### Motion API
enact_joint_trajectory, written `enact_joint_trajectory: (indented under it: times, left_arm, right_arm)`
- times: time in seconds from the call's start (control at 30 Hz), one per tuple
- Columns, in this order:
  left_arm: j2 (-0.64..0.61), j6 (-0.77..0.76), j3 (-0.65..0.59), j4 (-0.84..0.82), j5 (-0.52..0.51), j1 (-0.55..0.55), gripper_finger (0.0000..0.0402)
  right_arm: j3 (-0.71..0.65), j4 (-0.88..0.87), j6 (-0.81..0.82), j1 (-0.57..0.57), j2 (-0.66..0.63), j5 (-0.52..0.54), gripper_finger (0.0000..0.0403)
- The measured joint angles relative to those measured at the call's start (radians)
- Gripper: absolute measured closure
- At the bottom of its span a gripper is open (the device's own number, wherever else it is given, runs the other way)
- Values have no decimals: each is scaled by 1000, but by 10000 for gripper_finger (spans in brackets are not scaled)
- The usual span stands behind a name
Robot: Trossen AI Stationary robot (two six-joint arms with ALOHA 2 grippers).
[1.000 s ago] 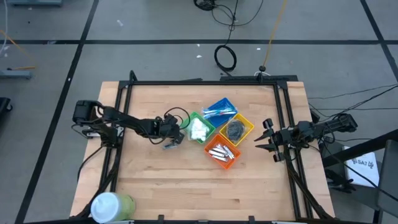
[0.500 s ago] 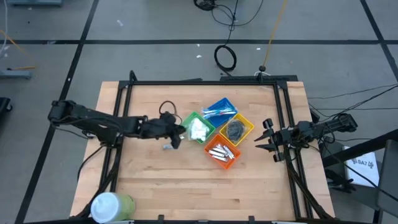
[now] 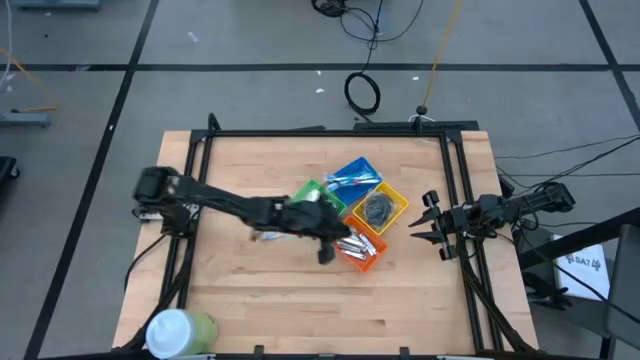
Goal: Pick & Place Travel size toiletries
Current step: Put the silver nail cutter into the orange bin
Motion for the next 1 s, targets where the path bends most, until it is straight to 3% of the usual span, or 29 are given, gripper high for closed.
enact_joint_trajectory:
  times: [0.13, 0.33, 1.0]
  left_arm:
    - [165, 25, 132, -46, 83, 14, 369]
    - [305, 7, 232, -142, 89, 27, 333]
    - [311, 0, 242, -163, 89, 44, 318]
  right_arm:
    - [0, -1, 0, 0, 0, 0, 312]
    - [0, 1, 0, 0, 0, 0, 312]
    - [0, 1, 0, 0, 0, 0, 312]
